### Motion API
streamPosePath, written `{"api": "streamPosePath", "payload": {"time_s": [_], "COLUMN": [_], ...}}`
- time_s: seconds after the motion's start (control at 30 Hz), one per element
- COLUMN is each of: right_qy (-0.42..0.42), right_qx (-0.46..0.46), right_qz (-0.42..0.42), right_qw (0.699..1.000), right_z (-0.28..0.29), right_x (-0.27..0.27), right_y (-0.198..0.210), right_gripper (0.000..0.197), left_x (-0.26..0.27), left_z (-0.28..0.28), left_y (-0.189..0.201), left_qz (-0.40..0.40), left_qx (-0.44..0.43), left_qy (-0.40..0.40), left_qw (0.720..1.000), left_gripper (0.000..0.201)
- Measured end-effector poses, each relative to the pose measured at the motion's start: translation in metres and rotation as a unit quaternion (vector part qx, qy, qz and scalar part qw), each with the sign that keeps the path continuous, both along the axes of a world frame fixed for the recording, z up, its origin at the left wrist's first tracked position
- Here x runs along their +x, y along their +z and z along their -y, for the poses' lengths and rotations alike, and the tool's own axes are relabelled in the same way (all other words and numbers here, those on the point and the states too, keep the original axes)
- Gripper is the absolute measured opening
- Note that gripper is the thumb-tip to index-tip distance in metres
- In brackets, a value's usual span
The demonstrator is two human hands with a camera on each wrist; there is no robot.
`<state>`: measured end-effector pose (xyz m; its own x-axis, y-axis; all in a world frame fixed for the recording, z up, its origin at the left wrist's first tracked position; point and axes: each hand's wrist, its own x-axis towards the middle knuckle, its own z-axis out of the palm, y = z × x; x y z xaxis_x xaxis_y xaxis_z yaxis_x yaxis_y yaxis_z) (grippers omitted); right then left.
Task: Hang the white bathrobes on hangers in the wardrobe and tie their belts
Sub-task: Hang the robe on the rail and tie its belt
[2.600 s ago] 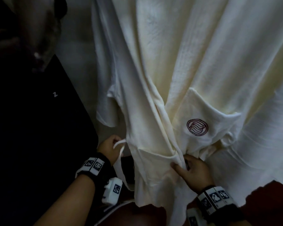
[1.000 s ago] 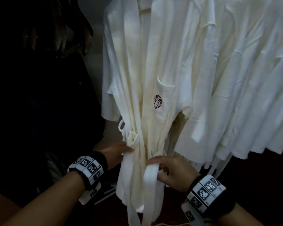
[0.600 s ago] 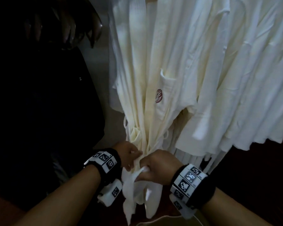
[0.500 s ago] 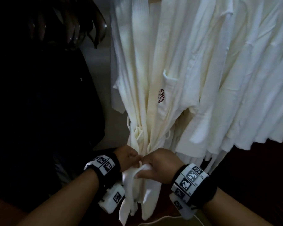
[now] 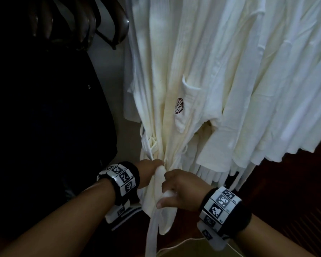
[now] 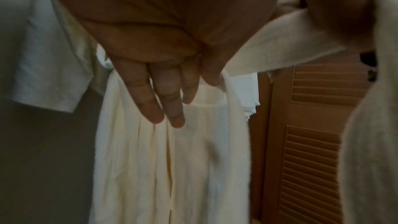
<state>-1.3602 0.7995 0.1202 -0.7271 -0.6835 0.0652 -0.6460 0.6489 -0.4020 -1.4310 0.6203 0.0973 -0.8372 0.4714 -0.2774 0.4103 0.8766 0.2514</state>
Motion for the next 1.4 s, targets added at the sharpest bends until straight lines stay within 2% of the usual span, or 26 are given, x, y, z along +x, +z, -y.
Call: {"api": "streamPosePath", "payload": {"time_s": [0.2, 0.3, 0.37, 0.43, 0.57, 0.63, 0.67, 0.77, 0.8, 0.83, 0.9, 0.97, 1.03, 1.07, 1.13, 1.2, 1.23, 1.3, 1.33, 1.4], "right_qy": [-0.020, -0.051, -0.068, -0.085, -0.140, -0.147, -0.143, -0.167, -0.191, -0.222, -0.292, -0.339, -0.348, -0.342, -0.320, -0.303, -0.292, -0.232, -0.193, -0.125], "right_qx": [-0.039, -0.062, -0.073, -0.090, -0.158, -0.173, -0.165, -0.117, -0.114, -0.122, -0.187, -0.311, -0.386, -0.393, -0.387, -0.392, -0.418, -0.500, -0.534, -0.572], "right_qz": [0.016, 0.029, 0.024, 0.008, -0.011, -0.006, -0.004, -0.002, 0.002, 0.008, 0.043, 0.126, 0.254, 0.300, 0.335, 0.328, 0.336, 0.380, 0.394, 0.388], "right_qw": [0.999, 0.996, 0.995, 0.992, 0.977, 0.974, 0.976, 0.979, 0.975, 0.967, 0.937, 0.879, 0.816, 0.799, 0.798, 0.805, 0.792, 0.743, 0.723, 0.712], "right_z": [0.001, 0.001, 0.002, 0.002, -0.009, -0.015, -0.017, -0.020, -0.021, -0.021, -0.018, -0.014, -0.013, -0.016, -0.023, -0.030, -0.033, -0.037, -0.038, -0.038], "right_x": [-0.002, -0.002, -0.002, -0.006, -0.020, -0.025, -0.026, -0.030, -0.031, -0.031, -0.026, -0.019, -0.011, -0.008, -0.002, 0.002, 0.003, 0.005, 0.005, 0.003], "right_y": [0.000, -0.004, -0.006, -0.010, -0.019, -0.019, -0.017, -0.015, -0.016, -0.019, -0.029, -0.042, -0.055, -0.060, -0.063, -0.054, -0.044, -0.017, -0.001, 0.034], "right_gripper": [0.035, 0.035, 0.032, 0.029, 0.036, 0.033, 0.031, 0.031, 0.031, 0.031, 0.036, 0.056, 0.079, 0.087, 0.095, 0.085, 0.072, 0.041, 0.033, 0.029], "left_x": [-0.009, -0.008, -0.010, -0.008, -0.004, 0.000, 0.002, 0.008, 0.011, 0.014, 0.023, 0.028, 0.025, 0.024, 0.018, 0.011, 0.008, 0.003, 0.003, 0.005], "left_z": [0.004, 0.004, 0.002, -0.002, 0.001, 0.001, 0.001, -0.002, -0.002, -0.002, -0.002, -0.002, -0.003, -0.004, -0.004, 0.000, 0.003, 0.009, 0.012, 0.015], "left_y": [0.015, 0.027, 0.022, 0.016, -0.002, -0.006, -0.008, -0.013, -0.015, -0.017, -0.019, -0.016, -0.016, -0.015, -0.016, -0.022, -0.026, -0.035, -0.039, -0.046], "left_qz": [-0.027, -0.030, 0.067, 0.144, 0.167, 0.213, 0.244, 0.327, 0.329, 0.323, 0.303, 0.265, 0.222, 0.203, 0.147, 0.080, 0.047, -0.012, -0.030, -0.041], "left_qx": [-0.046, -0.047, 0.026, 0.109, 0.170, 0.216, 0.257, 0.411, 0.436, 0.448, 0.454, 0.442, 0.442, 0.440, 0.408, 0.341, 0.300, 0.225, 0.202, 0.178], "left_qy": [-0.044, -0.037, 0.007, 0.030, 0.009, 0.013, 0.020, 0.107, 0.122, 0.121, 0.082, 0.066, 0.083, 0.099, 0.130, 0.140, 0.134, 0.121, 0.121, 0.129], "left_qw": [0.998, 0.998, 0.997, 0.983, 0.971, 0.953, 0.935, 0.844, 0.829, 0.825, 0.834, 0.854, 0.865, 0.869, 0.892, 0.926, 0.943, 0.967, 0.971, 0.975], "left_gripper": [0.029, 0.033, 0.038, 0.042, 0.040, 0.033, 0.029, 0.038, 0.040, 0.036, 0.025, 0.028, 0.033, 0.032, 0.028, 0.025, 0.026, 0.028, 0.028, 0.028]}}
